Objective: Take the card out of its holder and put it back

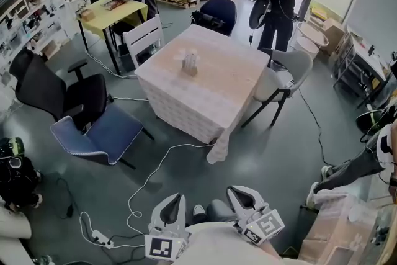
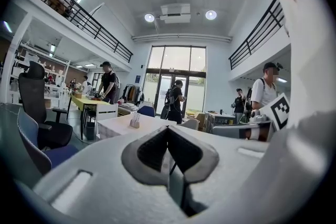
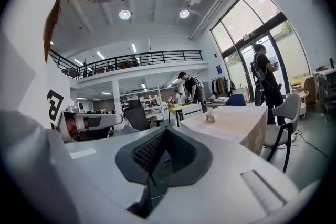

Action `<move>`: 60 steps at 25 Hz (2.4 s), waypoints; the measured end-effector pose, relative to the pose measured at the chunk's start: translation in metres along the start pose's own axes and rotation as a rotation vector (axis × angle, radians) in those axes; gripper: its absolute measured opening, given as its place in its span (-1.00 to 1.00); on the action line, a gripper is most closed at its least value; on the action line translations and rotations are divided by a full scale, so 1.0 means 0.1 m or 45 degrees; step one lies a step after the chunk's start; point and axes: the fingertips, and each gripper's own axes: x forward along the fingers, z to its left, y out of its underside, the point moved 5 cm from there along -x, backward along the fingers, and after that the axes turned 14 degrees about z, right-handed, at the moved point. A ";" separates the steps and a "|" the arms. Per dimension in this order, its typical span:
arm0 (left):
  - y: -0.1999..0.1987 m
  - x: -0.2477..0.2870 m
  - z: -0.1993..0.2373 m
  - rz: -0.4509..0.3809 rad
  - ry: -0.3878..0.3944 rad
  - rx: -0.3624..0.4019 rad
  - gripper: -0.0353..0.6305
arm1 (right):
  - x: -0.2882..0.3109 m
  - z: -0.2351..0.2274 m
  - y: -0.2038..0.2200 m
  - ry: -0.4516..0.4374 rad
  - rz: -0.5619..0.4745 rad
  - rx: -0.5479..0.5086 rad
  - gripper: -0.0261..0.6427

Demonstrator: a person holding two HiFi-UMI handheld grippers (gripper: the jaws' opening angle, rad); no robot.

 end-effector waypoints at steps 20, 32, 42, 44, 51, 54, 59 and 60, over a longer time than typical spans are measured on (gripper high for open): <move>-0.55 1.07 0.29 -0.009 -0.044 -0.029 -0.89 | 0.78 -0.84 -0.58 -0.073 0.010 -0.058 -0.93; -0.79 1.63 0.39 -0.022 -0.073 -0.040 -0.89 | 1.05 -1.35 -0.76 -0.087 0.026 -0.049 -0.93; -0.93 1.97 0.37 -0.037 -0.077 -0.013 -0.89 | 1.15 -1.68 -0.86 -0.096 0.006 -0.056 -0.93; -0.93 2.02 0.38 -0.052 -0.090 -0.012 -0.89 | 1.16 -1.74 -0.87 -0.098 0.000 -0.059 -0.93; -0.96 2.06 0.47 -0.038 -0.120 -0.004 -0.89 | 1.25 -1.85 -0.90 -0.088 0.007 -0.044 -0.93; -1.00 2.13 0.51 -0.055 -0.123 -0.019 -0.89 | 1.32 -1.89 -0.91 -0.090 0.011 -0.031 -0.93; -1.02 2.31 0.66 -0.028 -0.102 -0.047 -0.89 | 1.53 -2.05 -0.98 -0.056 0.034 -0.006 -0.93; -1.03 2.35 0.71 -0.021 -0.095 -0.047 -0.89 | 1.59 -2.07 -0.99 -0.049 0.039 -0.003 -0.93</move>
